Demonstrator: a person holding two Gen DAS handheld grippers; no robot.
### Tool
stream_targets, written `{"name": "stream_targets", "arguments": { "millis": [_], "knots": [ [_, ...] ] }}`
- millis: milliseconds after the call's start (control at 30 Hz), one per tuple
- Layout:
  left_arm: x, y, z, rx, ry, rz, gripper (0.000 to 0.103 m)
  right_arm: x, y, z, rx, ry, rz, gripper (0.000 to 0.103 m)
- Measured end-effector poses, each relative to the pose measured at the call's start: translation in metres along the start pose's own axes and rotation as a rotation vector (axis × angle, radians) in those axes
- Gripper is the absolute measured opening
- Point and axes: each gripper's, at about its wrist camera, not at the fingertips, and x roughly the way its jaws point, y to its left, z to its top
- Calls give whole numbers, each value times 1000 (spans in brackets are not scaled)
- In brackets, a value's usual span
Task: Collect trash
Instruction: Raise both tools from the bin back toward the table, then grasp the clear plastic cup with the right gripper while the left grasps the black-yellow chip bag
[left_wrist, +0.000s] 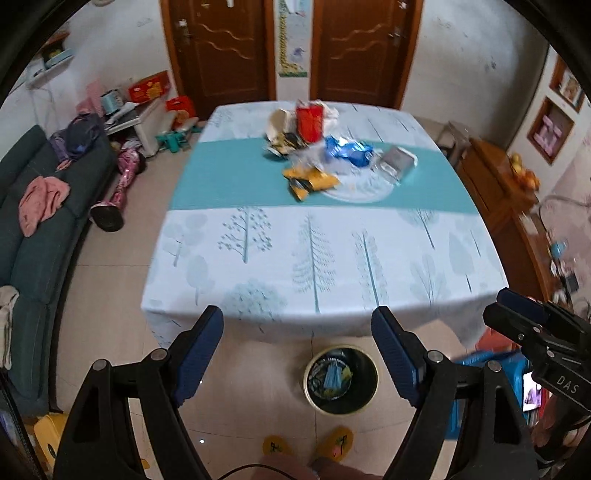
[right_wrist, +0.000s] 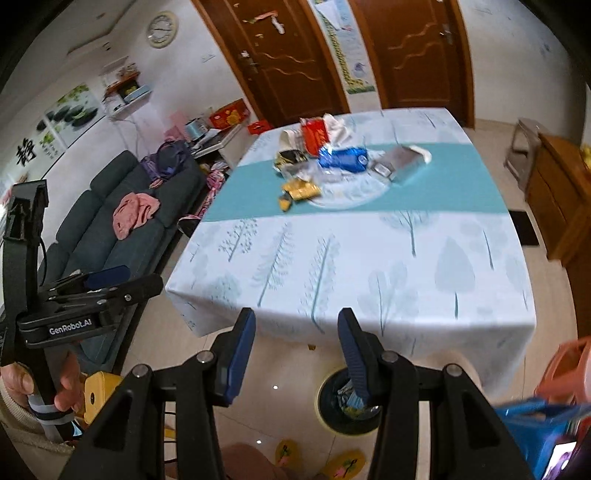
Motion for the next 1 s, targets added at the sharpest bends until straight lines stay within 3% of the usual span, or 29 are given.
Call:
{"name": "stream_targets", "arguments": {
  "millis": [233, 500, 767, 1000],
  "knots": [
    [10, 16, 17, -50, 9, -20, 81, 18, 12, 27, -45, -12, 20, 47],
    [56, 30, 69, 12, 14, -60, 81, 59, 24, 71, -90, -37, -42, 47],
    [116, 64, 141, 117, 31, -129, 81, 140, 66, 119, -304, -95, -240, 47],
    [169, 93, 187, 219, 52, -139, 81, 240, 82, 141, -463, -42, -437, 46]
  ]
}}
